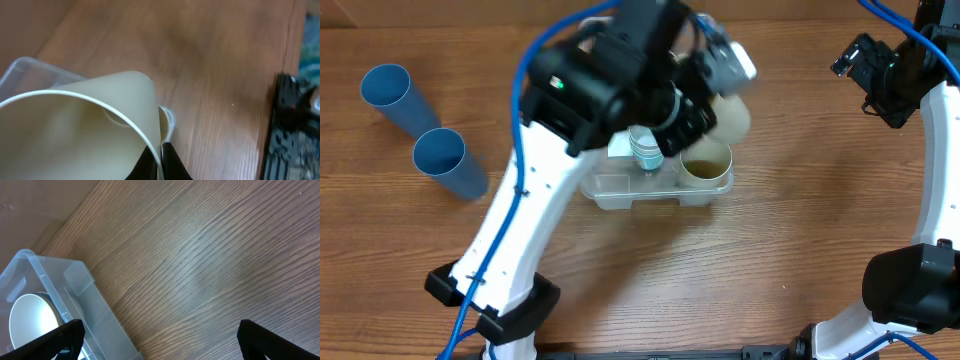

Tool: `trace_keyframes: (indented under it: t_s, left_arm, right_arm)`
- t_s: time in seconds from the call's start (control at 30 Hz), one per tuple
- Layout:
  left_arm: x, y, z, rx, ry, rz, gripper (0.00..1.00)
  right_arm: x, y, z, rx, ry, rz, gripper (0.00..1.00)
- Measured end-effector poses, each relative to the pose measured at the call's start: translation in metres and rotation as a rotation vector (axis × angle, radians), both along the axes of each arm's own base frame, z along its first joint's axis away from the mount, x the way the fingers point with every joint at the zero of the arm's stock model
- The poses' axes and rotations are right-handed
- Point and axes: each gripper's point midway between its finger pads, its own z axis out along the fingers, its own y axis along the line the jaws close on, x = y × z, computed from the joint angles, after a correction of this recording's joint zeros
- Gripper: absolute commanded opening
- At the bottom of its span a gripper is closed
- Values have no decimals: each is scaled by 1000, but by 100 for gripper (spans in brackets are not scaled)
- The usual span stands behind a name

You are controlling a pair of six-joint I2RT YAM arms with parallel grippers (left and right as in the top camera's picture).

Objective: Pack container
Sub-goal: 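Carry the second cream tumbler into the bin onto the first tumbler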

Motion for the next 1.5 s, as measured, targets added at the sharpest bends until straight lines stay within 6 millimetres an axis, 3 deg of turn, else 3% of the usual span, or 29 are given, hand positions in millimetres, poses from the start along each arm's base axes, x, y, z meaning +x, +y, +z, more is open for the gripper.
trace_keyframes:
  t_s: [0.2,0.4,0.67,0.7,0.73,0.83,0.87,1.03,1.5]
  left_arm:
    - [-21,-5,-10,67,13,-53,4]
    - [-19,6,-19,131,14,-25,4]
    - [-16,10,-60,230,90,-13,4]
    - [-15,10,-64,239,98,-14,6]
    - [-14,9,-70,246,105,-13,15]
    - [-11,7,-76,252,105,-15,58]
    - [-9,6,-76,248,98,-17,66]
    - [-4,1,-73,228,75,-15,72]
    - [10,-18,-58,131,7,-25,72]
  right_arm:
    - [0,0,0,0,0,0,100]
    - [0,0,0,0,0,-1,100]
    - [0,0,0,0,0,0,100]
    - [0,0,0,-1,-1,0,100]
    - [0,0,0,0,0,0,100]
    - [0,0,0,0,-1,1,100]
    - [0,0,0,0,0,0,100]
    - [0,0,0,0,0,0,100]
    - [0,0,0,0,0,0,100]
